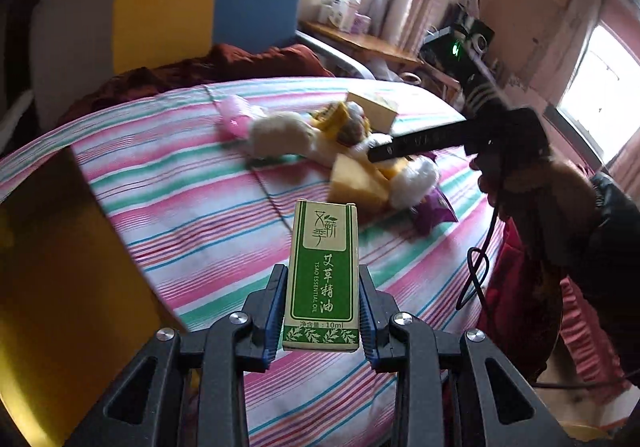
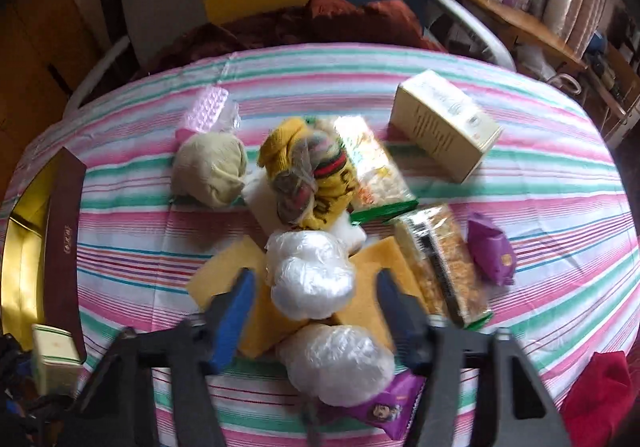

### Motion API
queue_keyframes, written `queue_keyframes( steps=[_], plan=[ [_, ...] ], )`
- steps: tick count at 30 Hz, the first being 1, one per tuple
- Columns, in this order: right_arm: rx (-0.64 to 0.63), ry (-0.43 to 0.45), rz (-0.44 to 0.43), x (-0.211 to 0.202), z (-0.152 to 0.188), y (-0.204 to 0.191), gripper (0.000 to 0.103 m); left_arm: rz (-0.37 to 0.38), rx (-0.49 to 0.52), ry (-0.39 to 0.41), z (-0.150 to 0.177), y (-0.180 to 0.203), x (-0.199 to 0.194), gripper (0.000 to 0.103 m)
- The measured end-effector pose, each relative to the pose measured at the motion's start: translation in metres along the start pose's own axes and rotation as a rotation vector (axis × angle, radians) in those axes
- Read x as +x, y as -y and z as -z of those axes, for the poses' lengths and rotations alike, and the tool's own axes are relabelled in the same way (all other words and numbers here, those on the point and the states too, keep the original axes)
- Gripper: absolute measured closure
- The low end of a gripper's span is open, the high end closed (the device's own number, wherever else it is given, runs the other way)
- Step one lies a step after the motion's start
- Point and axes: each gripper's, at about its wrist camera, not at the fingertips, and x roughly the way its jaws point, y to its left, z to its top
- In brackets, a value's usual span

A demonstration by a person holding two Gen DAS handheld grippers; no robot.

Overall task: Organize objects
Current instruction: 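Grasp the green oil box with left gripper while right grasps a wrapped white ball, then carry both items to the gold tray and open both grippers to release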

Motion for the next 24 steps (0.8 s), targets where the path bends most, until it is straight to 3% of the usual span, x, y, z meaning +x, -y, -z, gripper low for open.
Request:
queue_keyframes(
  steps=[5,8,11,19,24],
  plan=[
    [-0.013,0.057,-0.019,-0.022,0.01,-0.004,0.067,-0.052,-0.08,0.059,0.007,-0.029,-0.031,0.07],
    [-0.018,0.112,-0.029,-0.044,0.015,-0.01,0.067,-0.116,-0.129,0.082,0.015,-0.05,-0.051,0.07],
    [-0.04,0.167,-0.096,-0.067,0.016,-0.027,0.067,-0.209,-0.197,0.087,0.032,-0.077,-0.072,0.07],
    [-0.233,0.22,-0.331,-0.086,0.022,-0.14,0.067,-0.456,-0.402,0.048,0.084,-0.146,-0.114,0.07],
    [-0.366,0.15,-0.449,-0.065,0.037,-0.225,0.067,-0.516,-0.45,0.012,0.107,-0.163,-0.116,0.07]
  ],
)
